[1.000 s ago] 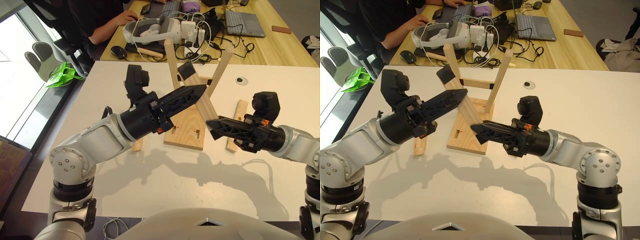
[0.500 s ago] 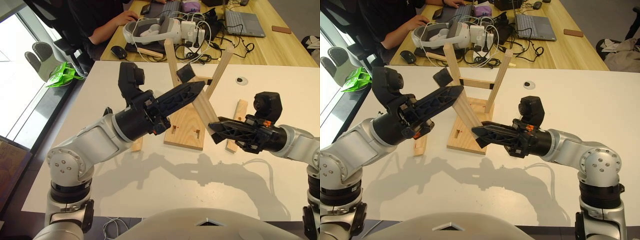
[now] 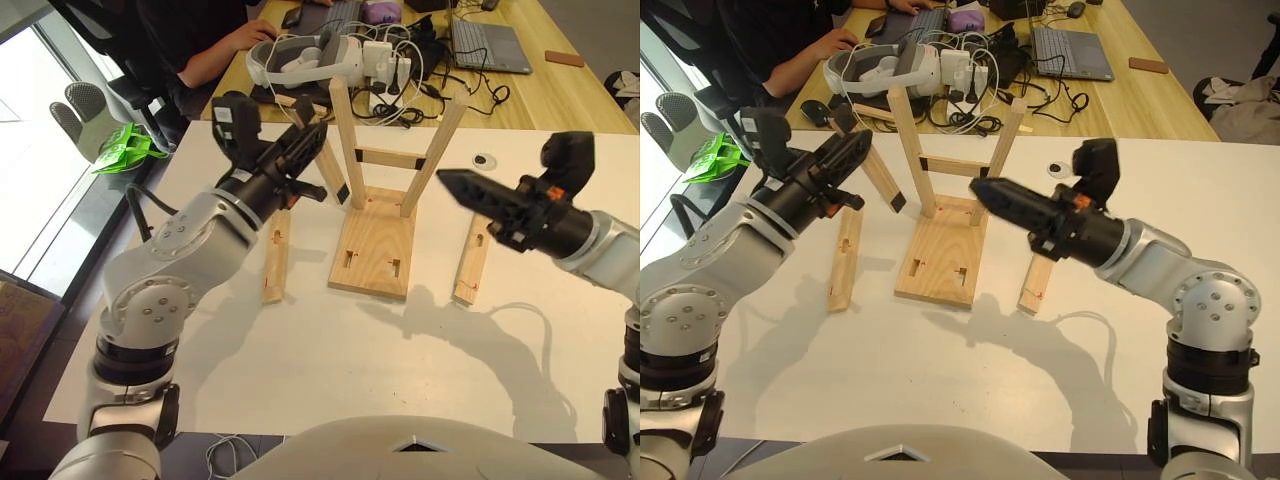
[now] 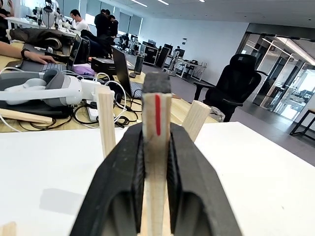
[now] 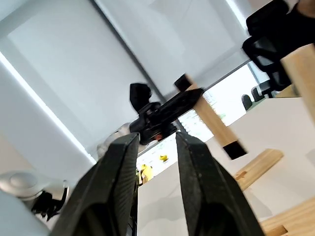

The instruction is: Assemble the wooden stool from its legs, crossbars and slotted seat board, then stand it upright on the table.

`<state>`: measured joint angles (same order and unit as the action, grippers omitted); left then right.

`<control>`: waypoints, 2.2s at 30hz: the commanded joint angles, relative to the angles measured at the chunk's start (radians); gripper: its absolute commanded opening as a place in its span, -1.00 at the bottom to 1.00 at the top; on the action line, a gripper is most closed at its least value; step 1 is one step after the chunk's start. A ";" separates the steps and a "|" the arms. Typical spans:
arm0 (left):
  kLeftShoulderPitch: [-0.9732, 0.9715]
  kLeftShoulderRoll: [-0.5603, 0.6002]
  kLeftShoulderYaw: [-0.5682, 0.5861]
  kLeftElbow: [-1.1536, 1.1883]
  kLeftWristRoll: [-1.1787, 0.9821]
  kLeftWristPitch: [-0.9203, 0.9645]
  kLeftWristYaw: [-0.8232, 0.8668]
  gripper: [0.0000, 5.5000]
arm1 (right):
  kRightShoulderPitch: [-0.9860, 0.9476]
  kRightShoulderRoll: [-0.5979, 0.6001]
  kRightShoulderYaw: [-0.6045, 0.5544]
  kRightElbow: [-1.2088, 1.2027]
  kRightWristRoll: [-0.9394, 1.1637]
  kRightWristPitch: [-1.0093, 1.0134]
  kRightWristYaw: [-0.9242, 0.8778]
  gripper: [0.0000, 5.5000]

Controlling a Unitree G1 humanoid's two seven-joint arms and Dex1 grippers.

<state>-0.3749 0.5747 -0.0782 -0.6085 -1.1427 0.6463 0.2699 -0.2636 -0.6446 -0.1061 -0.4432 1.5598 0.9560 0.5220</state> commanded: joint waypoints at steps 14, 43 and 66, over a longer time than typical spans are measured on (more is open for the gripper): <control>0.142 -0.089 -0.054 -0.156 0.039 0.180 0.015 -0.85 | -0.072 0.306 0.208 0.203 -0.768 -0.256 -0.174 -0.51; 0.151 0.129 0.206 0.067 0.413 0.615 -0.218 -0.85 | 0.179 0.103 0.140 -0.099 -0.711 -0.105 -0.011 -0.51; -0.062 0.074 0.233 0.288 0.470 0.964 -0.411 -0.85 | 0.262 0.170 0.115 -0.153 -0.784 -0.123 -0.128 -0.51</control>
<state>-0.4389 0.6611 0.1634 -0.3627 -0.6735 1.5578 -0.1316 -0.0082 -0.4778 0.0106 -0.5827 0.7896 0.8397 0.4026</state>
